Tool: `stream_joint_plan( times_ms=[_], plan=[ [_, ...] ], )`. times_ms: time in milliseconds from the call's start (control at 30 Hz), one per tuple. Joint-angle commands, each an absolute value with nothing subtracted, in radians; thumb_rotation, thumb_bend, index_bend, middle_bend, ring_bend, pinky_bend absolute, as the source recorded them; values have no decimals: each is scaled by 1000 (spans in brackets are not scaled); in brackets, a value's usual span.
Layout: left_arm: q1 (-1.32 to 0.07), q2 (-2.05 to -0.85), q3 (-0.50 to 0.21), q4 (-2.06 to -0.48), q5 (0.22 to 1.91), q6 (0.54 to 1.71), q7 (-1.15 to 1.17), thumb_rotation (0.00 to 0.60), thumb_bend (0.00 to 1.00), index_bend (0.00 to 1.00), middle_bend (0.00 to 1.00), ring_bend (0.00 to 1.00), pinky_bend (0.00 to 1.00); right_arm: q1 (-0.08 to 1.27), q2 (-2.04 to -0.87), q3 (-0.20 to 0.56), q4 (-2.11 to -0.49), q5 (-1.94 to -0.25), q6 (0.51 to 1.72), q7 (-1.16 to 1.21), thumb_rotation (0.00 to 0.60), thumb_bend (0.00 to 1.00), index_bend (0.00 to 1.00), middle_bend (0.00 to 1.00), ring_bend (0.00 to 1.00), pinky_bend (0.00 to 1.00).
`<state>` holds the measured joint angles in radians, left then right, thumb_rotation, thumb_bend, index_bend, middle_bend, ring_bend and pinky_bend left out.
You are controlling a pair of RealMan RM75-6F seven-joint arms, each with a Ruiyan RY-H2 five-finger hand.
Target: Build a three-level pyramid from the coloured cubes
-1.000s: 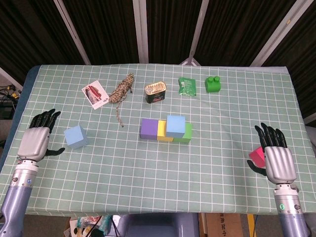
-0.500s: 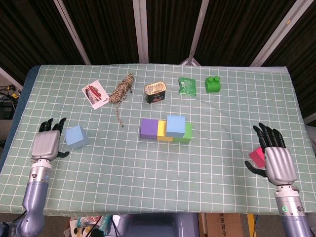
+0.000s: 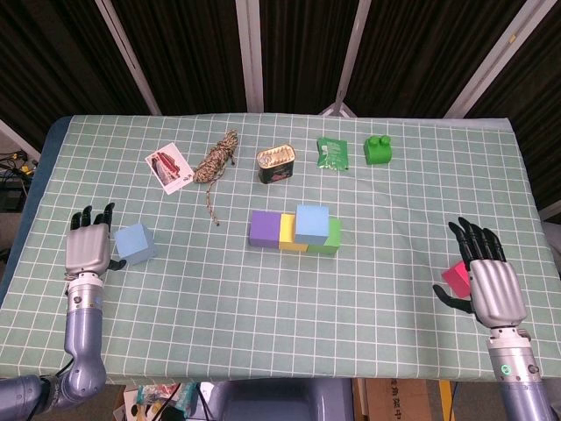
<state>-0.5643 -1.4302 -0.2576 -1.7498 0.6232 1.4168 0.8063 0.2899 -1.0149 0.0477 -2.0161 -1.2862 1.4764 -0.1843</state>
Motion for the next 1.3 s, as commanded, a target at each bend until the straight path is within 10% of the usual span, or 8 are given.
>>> stream_joint_plan(
  times_ms=[33,500,1300],
  plan=[
    [-569,-1436,-265,-1730,601,1409,808,600,117,0,223,18,77,286,-1017,54,-2014,-1288,1471,-185,600,226,0,0,0,0],
    [-603,-1507,-275,-1643,526,1359,810,600,120,0,243,18,77,270,-1022,73,-2012,-1315,1454,-188,600,227,0,0,0,0],
    [-618,-1580,-252,-1557,638,1364,757,600,397,49,347,54,103,248,-1035,91,-2005,-1329,1425,-207,600,226,0,0,0,0]
  ],
)
